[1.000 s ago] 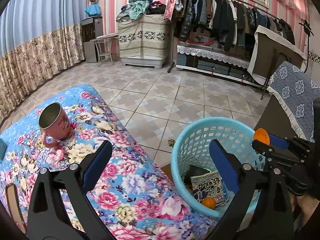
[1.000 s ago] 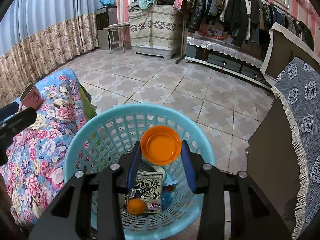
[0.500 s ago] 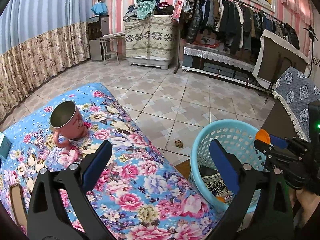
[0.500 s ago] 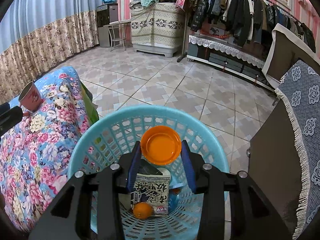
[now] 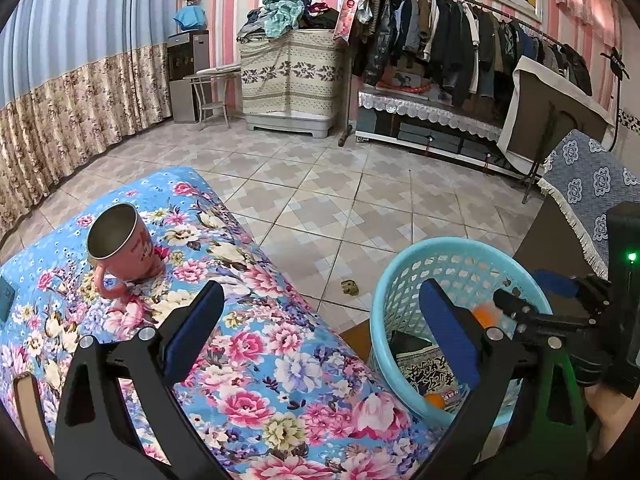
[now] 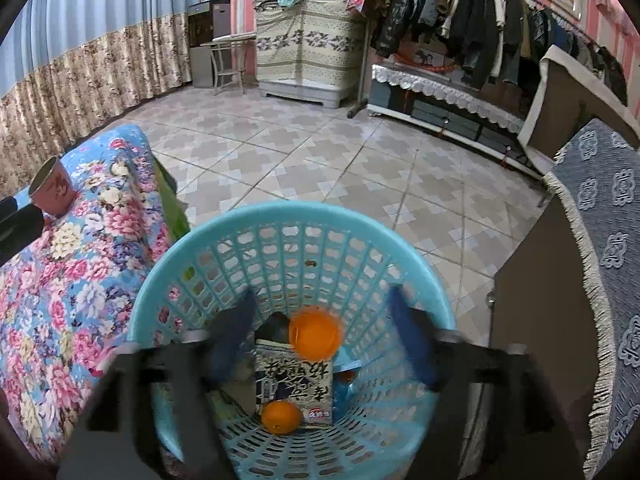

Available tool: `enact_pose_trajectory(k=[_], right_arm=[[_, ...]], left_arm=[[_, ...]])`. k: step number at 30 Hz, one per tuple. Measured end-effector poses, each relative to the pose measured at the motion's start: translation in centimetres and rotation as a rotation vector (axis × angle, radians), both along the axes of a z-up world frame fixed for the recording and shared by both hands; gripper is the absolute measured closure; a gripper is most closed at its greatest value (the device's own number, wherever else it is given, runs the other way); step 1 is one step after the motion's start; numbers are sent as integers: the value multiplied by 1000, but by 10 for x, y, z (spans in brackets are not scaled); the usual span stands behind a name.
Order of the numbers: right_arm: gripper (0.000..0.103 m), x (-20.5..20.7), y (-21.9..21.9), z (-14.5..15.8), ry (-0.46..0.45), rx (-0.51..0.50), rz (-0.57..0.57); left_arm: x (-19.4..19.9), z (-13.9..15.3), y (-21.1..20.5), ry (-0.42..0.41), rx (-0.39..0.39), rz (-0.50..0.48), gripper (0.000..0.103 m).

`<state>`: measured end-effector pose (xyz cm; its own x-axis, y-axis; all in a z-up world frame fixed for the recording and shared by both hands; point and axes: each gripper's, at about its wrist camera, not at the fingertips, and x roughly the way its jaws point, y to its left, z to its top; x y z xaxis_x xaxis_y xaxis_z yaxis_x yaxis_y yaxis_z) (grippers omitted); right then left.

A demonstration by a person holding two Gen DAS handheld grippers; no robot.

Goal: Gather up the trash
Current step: 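Open the left tool to drop the orange while the right tool releases the lid, then move both tools back over the bed toward the khaki cloth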

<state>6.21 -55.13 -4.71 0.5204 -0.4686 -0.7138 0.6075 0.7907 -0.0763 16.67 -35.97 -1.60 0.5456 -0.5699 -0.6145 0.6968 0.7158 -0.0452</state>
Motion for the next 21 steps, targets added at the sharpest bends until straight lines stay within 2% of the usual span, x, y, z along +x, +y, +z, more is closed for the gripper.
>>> enact_pose_trajectory(k=[3, 5, 13, 21], right_arm=[[22, -2, 0, 3, -10, 6, -5], [14, -6, 2, 7, -17, -22, -21], [14, -28, 9, 17, -108, -72, -49], [14, -16, 19, 14, -99, -65, -28]], left_arm=[[0, 1, 0, 6, -13, -2, 8], [-1, 1, 1, 8, -20, -5, 8], [7, 1, 20, 5, -27, 11, 6], [31, -1, 50, 11, -21, 59, 6]])
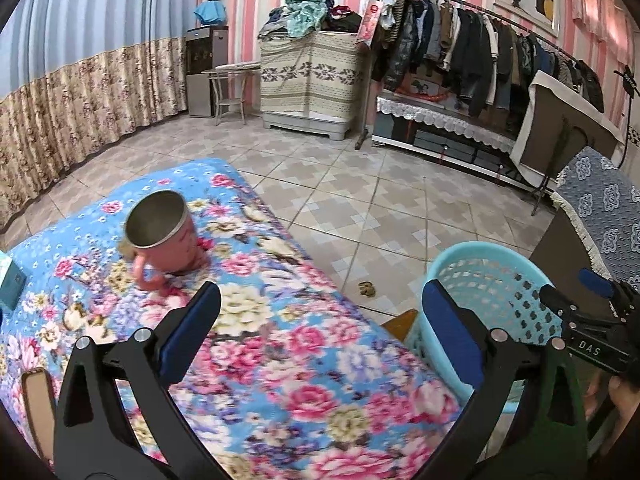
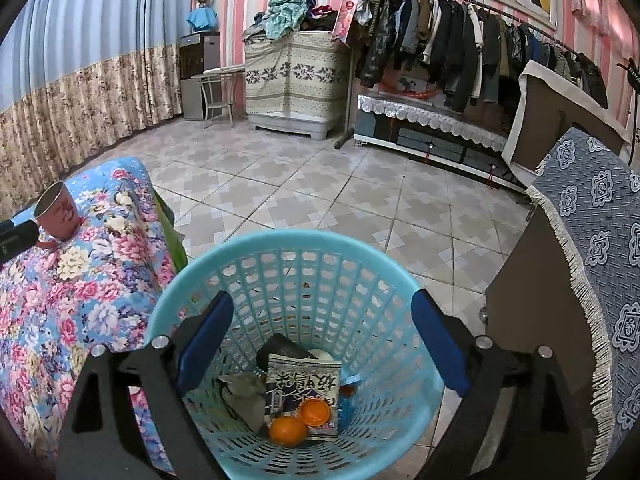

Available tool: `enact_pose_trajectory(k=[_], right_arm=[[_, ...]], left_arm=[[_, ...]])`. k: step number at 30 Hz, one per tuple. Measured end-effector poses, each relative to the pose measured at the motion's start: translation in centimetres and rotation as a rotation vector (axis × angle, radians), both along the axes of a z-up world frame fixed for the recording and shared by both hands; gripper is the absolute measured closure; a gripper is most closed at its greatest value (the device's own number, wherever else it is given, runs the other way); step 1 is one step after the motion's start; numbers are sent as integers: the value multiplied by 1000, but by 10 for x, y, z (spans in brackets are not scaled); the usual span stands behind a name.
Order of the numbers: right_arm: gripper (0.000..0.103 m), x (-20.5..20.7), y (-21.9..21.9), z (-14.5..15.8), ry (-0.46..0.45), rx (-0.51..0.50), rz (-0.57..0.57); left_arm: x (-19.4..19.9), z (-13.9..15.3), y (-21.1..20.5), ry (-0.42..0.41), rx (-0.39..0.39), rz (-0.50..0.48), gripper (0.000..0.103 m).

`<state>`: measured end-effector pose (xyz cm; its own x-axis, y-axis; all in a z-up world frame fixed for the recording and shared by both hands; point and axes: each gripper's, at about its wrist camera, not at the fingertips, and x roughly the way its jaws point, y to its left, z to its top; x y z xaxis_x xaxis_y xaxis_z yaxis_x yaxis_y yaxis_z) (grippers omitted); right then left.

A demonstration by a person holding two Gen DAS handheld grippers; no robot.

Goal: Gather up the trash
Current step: 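Move both tools back over the bed toward the khaki cloth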

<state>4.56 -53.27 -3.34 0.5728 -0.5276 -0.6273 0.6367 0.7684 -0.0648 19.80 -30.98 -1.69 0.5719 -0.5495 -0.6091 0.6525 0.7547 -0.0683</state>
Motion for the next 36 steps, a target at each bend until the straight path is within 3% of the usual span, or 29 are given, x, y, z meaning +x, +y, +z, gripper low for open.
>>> enact_pose_trajectory(k=[23, 30, 36], right_arm=[[14, 16, 25, 13, 25, -35, 20], [14, 34, 32, 14, 5, -32, 56], [11, 55, 34, 12, -12, 11, 88]], left_arm=[[14, 5, 37, -18, -6, -7, 6], [44, 7, 84, -58, 42, 70, 6], [95, -2, 137, -48, 74, 212, 6]])
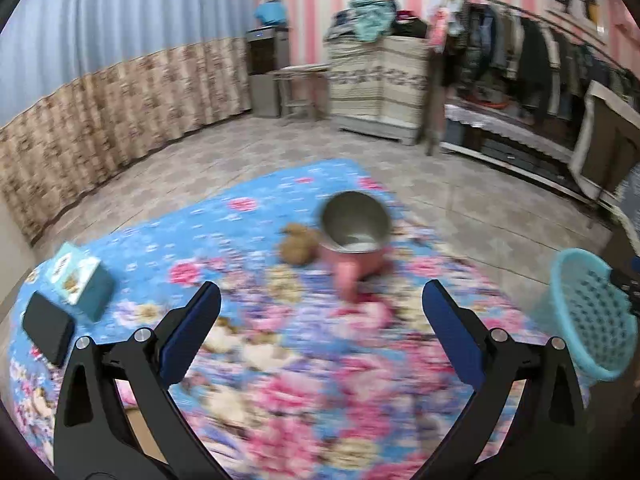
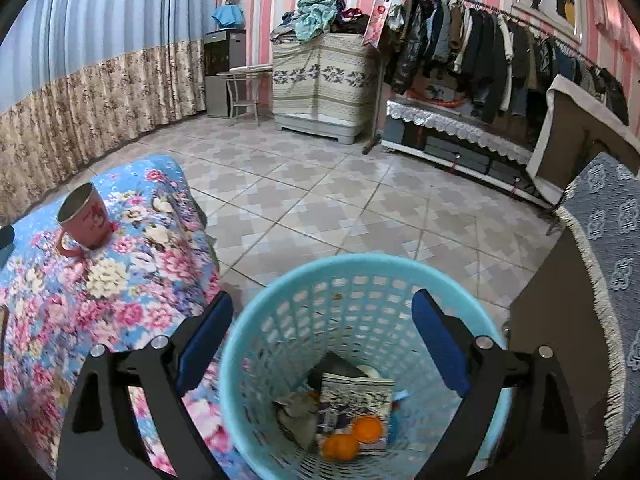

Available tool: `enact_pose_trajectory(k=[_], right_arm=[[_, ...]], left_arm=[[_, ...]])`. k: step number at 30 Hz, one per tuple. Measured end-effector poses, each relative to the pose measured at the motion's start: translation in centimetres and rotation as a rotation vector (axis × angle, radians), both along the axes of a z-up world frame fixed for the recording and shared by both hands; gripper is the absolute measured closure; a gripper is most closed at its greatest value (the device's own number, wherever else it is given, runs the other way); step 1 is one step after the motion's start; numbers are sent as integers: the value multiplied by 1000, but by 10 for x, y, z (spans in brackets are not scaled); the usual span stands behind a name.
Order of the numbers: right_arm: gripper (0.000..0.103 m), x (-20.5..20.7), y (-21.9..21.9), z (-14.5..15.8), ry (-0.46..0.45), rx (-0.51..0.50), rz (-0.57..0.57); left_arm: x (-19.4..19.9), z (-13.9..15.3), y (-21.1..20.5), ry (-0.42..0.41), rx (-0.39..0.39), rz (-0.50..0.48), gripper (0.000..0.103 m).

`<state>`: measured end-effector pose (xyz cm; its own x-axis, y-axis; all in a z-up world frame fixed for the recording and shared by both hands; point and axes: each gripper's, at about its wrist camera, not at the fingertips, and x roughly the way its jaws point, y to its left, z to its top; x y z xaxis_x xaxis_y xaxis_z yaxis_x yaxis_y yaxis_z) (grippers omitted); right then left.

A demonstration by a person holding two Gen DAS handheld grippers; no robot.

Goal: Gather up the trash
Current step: 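Move both tools back over the bed toward the khaki cloth, then grasp the khaki cloth with the left tool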

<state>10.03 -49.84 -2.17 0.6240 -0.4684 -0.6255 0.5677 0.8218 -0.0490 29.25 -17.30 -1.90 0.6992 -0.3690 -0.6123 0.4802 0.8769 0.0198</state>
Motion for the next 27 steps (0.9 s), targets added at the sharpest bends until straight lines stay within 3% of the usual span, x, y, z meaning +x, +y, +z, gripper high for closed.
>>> enact_pose_trajectory(k=[4, 8, 13, 22, 27], right_arm=[[6, 20, 9, 2, -1, -27, 37], [6, 39, 16, 6, -3, -41, 81], [6, 56, 18, 1, 23, -64, 106], [6, 68, 7, -19, 66, -45, 93], [6, 71, 3, -28, 77, -27, 89]], left_arm=[[42, -13, 23, 6, 23, 103, 6], [78, -32, 21, 45, 51, 114, 7], [102, -48, 9, 82, 51, 71, 8], [128, -70, -23, 112, 120, -43, 15], [135, -69, -29, 123, 75, -93, 17]])
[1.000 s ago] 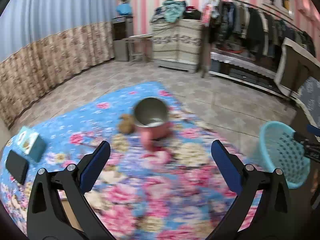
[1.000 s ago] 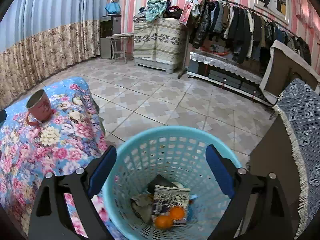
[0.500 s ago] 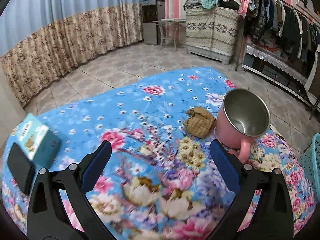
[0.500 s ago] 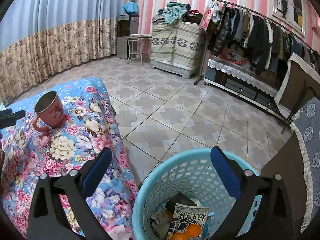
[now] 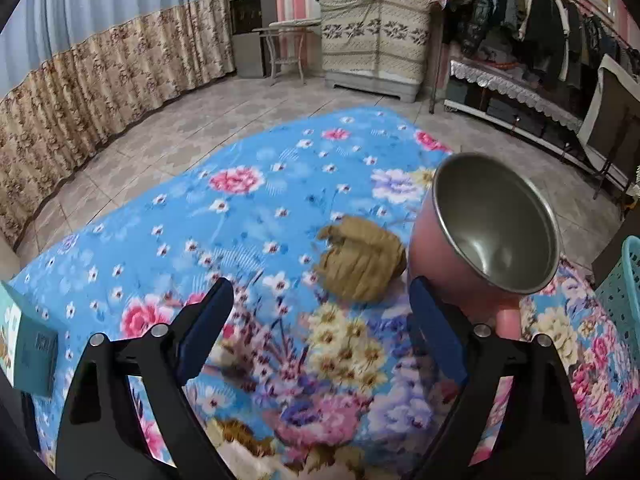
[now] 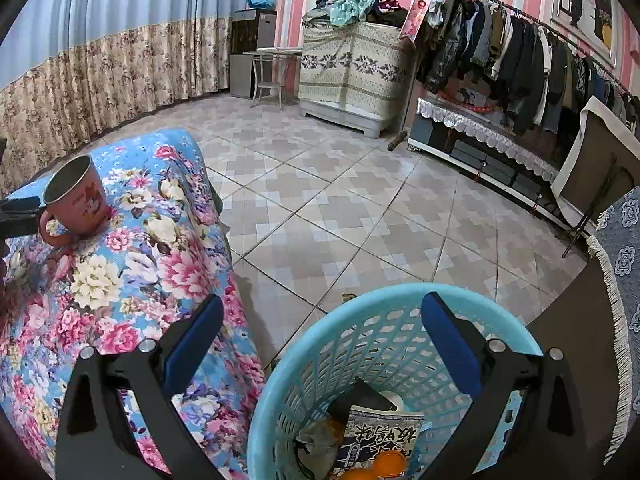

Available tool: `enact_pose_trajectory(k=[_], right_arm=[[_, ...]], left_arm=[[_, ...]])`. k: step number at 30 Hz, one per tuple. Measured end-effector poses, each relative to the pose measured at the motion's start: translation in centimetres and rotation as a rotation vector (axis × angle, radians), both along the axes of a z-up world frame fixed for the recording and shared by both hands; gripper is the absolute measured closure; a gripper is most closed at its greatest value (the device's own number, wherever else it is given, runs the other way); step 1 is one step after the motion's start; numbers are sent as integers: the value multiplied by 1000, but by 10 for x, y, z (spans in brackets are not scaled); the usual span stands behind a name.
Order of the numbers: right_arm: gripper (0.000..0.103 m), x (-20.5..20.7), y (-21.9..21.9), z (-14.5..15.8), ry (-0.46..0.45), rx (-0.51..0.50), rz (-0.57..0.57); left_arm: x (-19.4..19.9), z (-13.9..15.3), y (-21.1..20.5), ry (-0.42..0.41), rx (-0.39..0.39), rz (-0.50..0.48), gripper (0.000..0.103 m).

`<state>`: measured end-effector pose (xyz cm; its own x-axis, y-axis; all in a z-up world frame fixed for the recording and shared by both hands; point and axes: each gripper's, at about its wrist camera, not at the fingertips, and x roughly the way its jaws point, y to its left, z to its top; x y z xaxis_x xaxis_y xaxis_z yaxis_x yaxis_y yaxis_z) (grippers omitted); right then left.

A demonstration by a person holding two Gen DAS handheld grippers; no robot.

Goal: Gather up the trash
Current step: 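Grasp the khaki cloth with the left tool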

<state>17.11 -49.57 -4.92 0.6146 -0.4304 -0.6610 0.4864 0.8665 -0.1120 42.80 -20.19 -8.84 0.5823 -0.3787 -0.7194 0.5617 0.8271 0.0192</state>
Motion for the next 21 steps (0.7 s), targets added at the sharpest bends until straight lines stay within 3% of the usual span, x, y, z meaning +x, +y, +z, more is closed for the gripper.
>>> enact_pose_trajectory(k=[6, 10, 21], right_arm=[[6, 3, -2, -8, 24, 0, -4], [6, -2, -3, -11, 28, 10, -11], [6, -11, -12, -10, 15, 24, -33]], left_arm=[[13, -5, -1, 91, -97, -69, 44], [7, -8, -7, 76, -73, -110, 58], [3, -14, -9, 35, 22, -109, 57]])
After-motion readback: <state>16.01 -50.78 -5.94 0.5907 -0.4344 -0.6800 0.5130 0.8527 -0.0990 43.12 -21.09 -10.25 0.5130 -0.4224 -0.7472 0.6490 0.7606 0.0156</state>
